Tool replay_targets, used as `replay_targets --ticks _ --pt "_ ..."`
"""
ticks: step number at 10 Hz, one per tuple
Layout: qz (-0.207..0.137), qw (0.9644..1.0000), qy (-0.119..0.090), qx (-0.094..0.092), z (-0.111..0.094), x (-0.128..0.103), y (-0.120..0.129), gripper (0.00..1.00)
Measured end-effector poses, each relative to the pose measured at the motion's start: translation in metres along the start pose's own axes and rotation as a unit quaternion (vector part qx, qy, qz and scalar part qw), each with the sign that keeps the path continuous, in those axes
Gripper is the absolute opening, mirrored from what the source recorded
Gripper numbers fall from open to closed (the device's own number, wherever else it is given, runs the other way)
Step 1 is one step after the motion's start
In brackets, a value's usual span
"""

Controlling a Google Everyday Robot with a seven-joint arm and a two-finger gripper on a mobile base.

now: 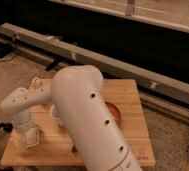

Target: Place the white sponge in the ceramic cup

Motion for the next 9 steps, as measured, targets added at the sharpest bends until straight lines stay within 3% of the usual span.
replay_targets --ticks 7,9 --pt "0.002 0.9998 0.013 0.017 0.008 -0.0058 0.004 0.78" --pt "-0.004 0.9996 0.013 0.024 0.0055 -0.0074 0.0081 0.6"
